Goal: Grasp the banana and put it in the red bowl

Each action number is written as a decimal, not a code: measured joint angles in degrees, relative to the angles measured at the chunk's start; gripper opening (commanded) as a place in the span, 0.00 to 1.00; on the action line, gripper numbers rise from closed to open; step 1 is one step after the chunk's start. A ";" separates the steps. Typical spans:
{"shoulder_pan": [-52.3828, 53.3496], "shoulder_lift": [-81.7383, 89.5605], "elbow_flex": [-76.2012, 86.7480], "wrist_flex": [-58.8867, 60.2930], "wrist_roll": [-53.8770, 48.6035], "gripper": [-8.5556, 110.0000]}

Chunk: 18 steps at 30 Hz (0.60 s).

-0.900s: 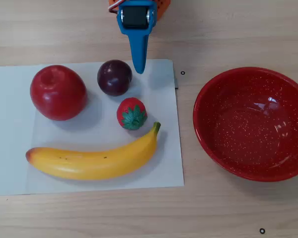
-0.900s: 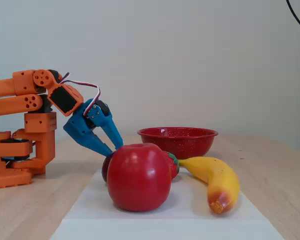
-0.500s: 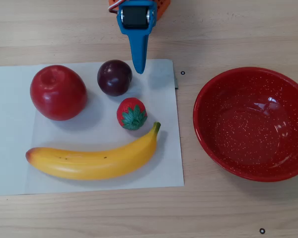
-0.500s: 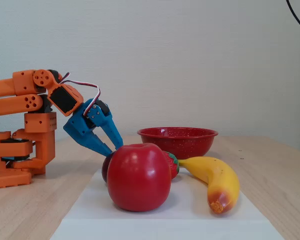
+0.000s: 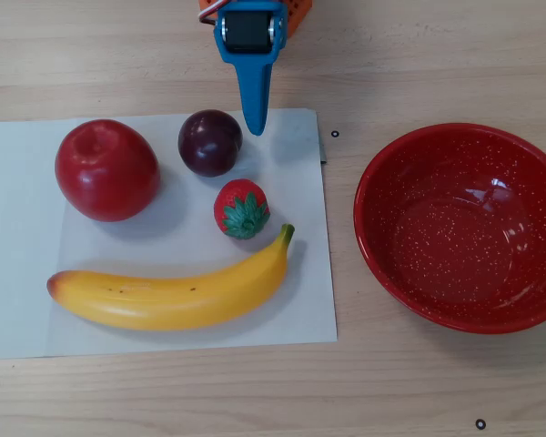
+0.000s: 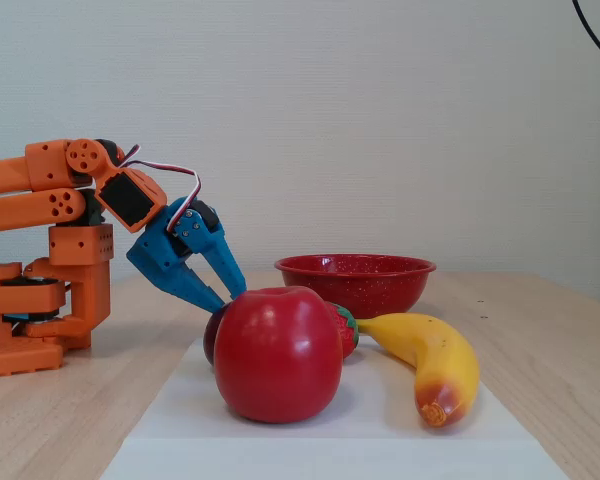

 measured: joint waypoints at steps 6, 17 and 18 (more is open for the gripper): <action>0.00 -0.44 -1.93 5.45 0.09 0.08; -0.09 -12.39 -14.77 11.25 1.41 0.08; -0.09 -13.36 -16.96 12.30 2.02 0.08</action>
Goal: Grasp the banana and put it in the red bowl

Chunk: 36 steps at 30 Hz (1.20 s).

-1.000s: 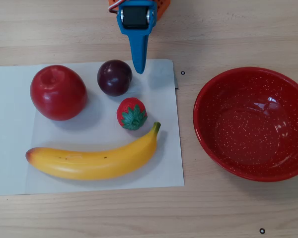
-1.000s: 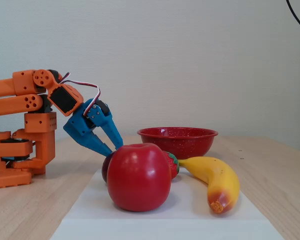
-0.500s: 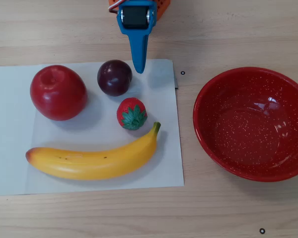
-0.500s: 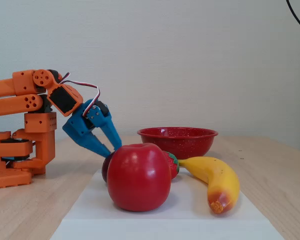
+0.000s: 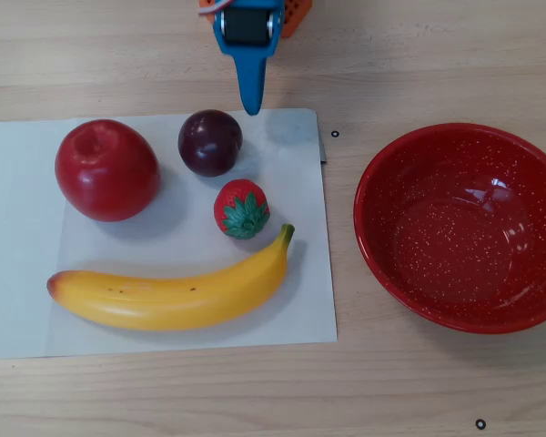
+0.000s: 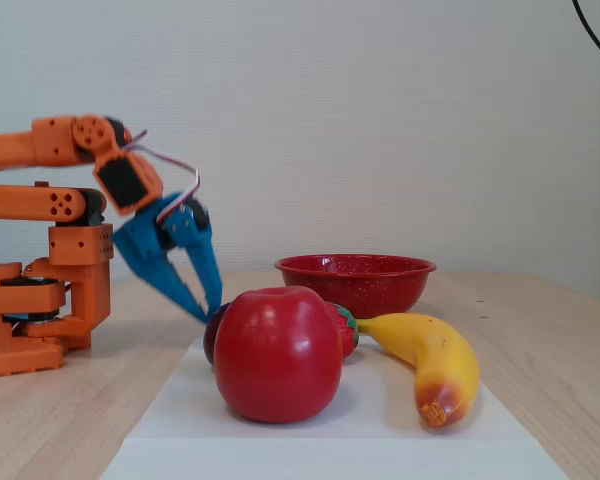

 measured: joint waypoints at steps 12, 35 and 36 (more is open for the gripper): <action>-5.01 -18.63 -23.55 11.69 4.83 0.08; -10.99 -69.17 -81.47 30.50 14.68 0.09; -10.90 -71.37 -84.20 31.46 14.94 0.09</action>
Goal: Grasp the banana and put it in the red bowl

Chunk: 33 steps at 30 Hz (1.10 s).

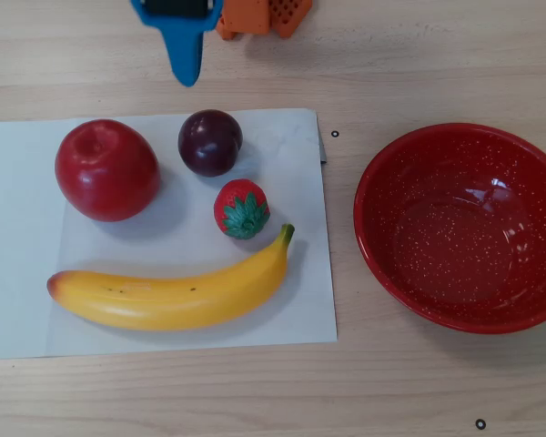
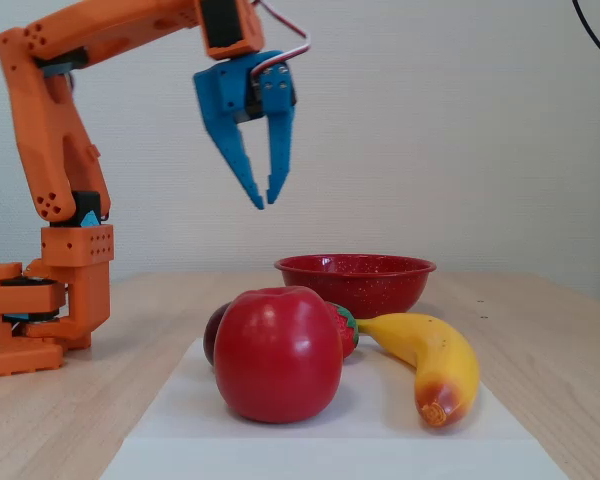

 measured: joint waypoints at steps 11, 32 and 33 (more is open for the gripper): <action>0.26 -20.74 -24.17 5.36 0.35 0.19; -4.75 -42.63 -40.61 5.54 1.05 0.57; -4.83 -42.80 -40.61 5.36 1.05 0.60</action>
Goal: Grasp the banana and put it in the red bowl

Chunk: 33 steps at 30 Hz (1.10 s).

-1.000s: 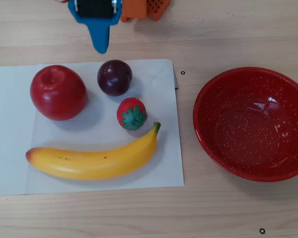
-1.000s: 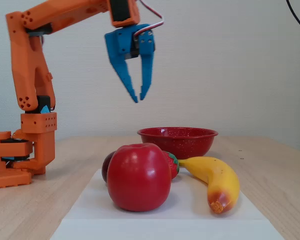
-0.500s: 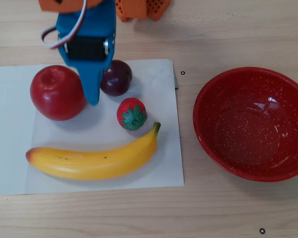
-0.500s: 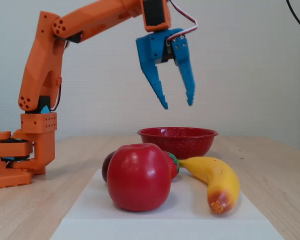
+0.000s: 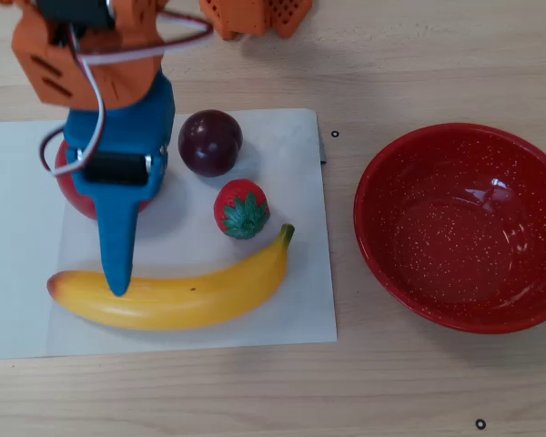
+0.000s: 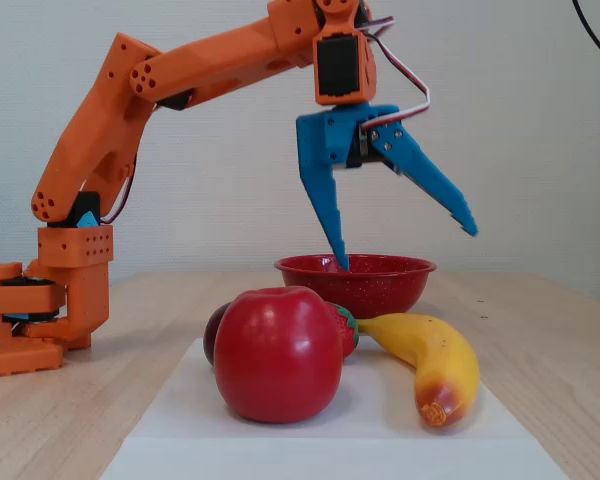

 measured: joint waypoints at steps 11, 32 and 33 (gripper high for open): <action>0.26 -5.98 -0.09 -0.70 0.09 0.70; 2.02 -19.42 -8.09 -9.67 0.53 0.71; 2.02 -19.78 -8.09 -9.58 0.53 0.71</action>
